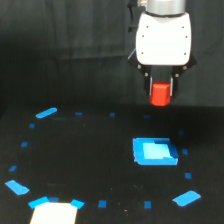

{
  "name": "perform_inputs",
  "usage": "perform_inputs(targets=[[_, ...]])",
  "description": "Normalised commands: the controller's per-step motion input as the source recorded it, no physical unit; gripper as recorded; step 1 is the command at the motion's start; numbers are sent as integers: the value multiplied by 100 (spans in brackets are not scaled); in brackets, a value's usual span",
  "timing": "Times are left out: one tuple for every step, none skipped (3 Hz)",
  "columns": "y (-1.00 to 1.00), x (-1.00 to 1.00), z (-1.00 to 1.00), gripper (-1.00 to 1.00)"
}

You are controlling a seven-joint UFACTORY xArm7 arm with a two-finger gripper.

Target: Pick up the red object from the table

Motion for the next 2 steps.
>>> perform_inputs(targets=[[51,30,48,-100],[56,-28,12,-100]])
